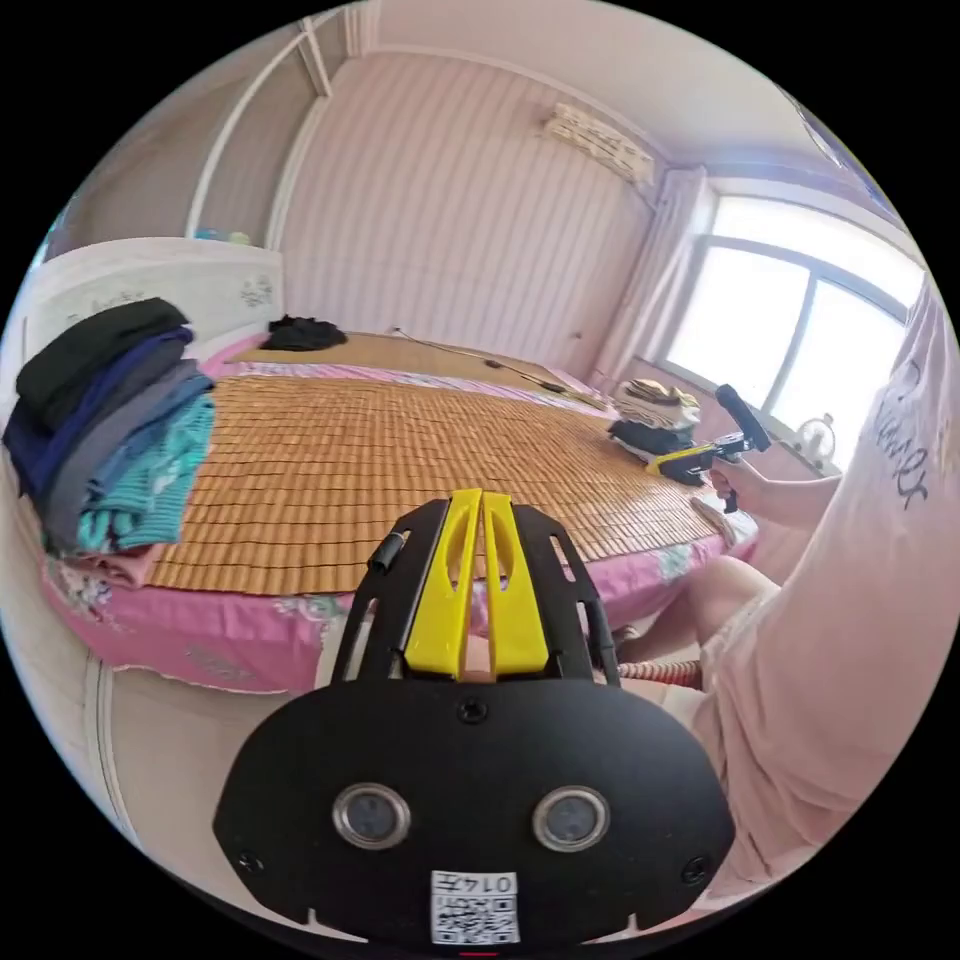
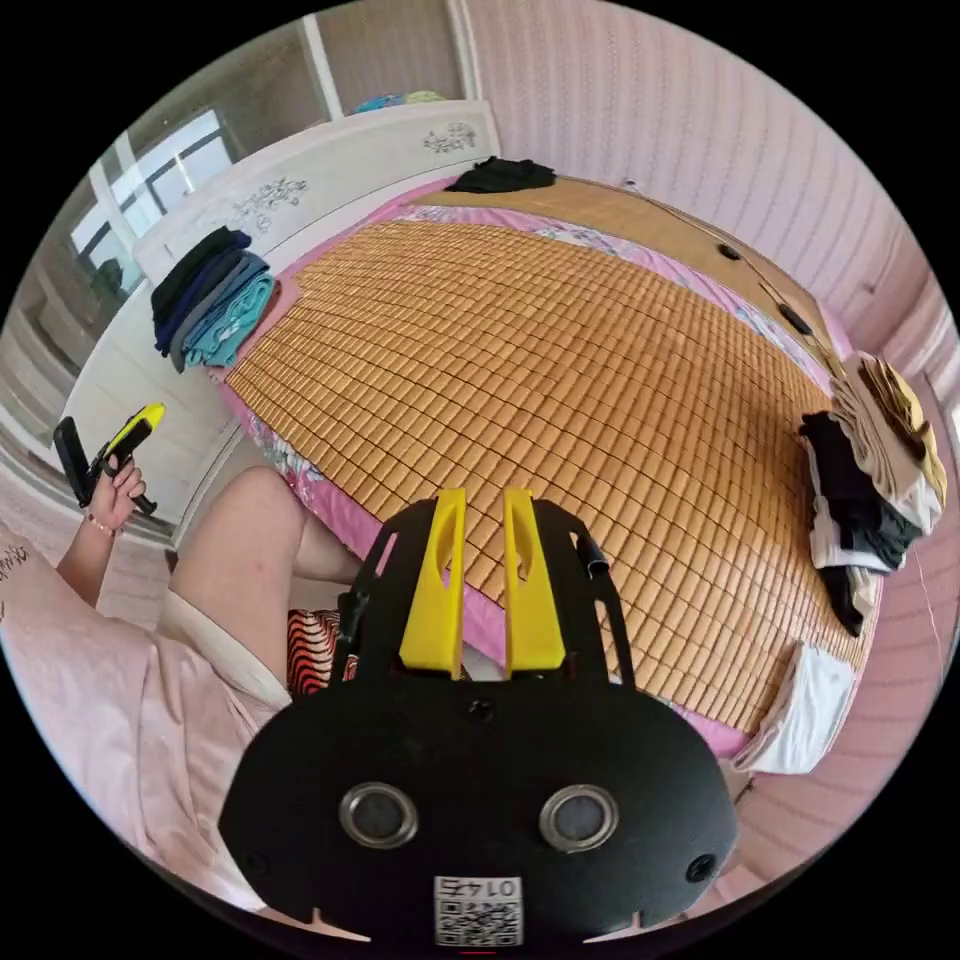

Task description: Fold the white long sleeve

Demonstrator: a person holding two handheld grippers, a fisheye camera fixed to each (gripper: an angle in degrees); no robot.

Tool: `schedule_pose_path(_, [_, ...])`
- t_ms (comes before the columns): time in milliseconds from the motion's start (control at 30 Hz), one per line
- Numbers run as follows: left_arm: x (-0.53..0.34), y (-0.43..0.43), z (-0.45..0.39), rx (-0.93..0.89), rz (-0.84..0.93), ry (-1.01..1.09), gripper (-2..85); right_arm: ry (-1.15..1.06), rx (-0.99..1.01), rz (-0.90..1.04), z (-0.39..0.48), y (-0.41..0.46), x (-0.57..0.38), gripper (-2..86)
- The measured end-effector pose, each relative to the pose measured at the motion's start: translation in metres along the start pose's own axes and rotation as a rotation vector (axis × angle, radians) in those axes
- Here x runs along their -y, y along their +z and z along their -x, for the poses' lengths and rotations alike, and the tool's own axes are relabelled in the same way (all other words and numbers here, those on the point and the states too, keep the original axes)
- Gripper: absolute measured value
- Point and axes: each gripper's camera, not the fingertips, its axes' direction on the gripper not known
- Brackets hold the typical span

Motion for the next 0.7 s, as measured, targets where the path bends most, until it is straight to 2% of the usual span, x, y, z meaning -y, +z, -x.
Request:
schedule_pose_path(67, [0.033,0.054,-0.059,-0.196,0.017,0.059,-0.8,0.241,-0.222,-0.043,-0.052,-0.038,-0.083,5.8])
schedule_pose_path(133, [0.060,0.096,-0.109,-0.315,0.037,0.135,-0.7,0.395,-0.353,-0.029,-0.084,-0.059,-0.136,5.1])
schedule_pose_path(333, [0.143,0.232,-0.274,-0.555,0.180,0.383,2.3,0.636,-0.405,-0.032,-0.159,-0.096,-0.260,7.6])
schedule_pose_path(500, [0.185,0.330,-0.390,-0.607,0.277,0.555,4.6,0.608,-0.426,-0.035,-0.208,-0.103,-0.275,8.3])
schedule_pose_path(700, [0.223,0.448,-0.495,-0.612,0.405,0.640,5.2,0.435,-0.411,-0.021,-0.275,-0.080,-0.223,10.3])
